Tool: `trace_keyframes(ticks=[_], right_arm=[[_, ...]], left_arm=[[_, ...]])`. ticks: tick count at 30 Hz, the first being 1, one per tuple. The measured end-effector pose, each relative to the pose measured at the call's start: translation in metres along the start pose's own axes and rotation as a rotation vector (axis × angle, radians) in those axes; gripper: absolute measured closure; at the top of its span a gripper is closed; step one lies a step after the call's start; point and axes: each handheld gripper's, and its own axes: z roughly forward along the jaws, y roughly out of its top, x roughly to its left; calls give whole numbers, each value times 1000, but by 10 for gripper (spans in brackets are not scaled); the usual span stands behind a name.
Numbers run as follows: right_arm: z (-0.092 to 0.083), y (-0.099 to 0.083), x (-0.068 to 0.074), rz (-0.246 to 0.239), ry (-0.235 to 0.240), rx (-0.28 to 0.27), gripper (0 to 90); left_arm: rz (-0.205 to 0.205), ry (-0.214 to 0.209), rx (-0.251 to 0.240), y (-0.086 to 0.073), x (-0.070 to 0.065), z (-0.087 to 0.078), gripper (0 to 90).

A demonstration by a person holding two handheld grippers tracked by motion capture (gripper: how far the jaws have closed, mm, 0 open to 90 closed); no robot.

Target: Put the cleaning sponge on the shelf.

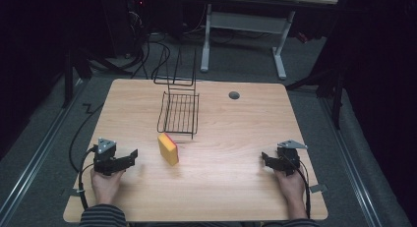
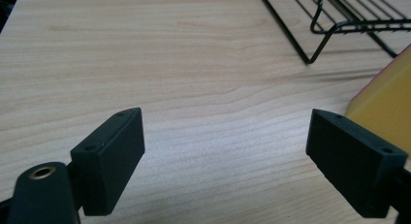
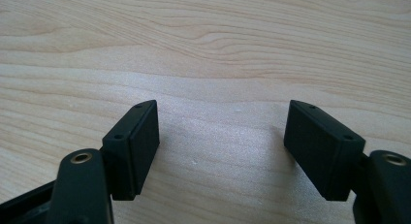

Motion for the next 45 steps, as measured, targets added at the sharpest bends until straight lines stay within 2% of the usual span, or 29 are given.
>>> trace_keyframes(ticks=[4,16,18,29,33,37,45], right_arm=[[0,0,0,-3,0,-1,289],[0,0,0,-6,-1,0,289],[0,0,0,-6,-1,1,289],[0,0,0,-7,-2,1,288],[0,0,0,-4,-3,3,288],[0,0,0,-3,-3,4,288],[0,0,0,-4,-2,1,288]], left_arm=[[-12,-29,-33,5,-1,-6,141],[22,-98,-65,11,-16,-21,105],[37,-117,-68,12,-23,-23,95],[87,-172,-54,12,-42,-30,41],[125,-189,-47,13,-52,-32,29],[126,-227,-48,13,-59,-32,24],[191,-245,-15,13,-77,-26,8]])
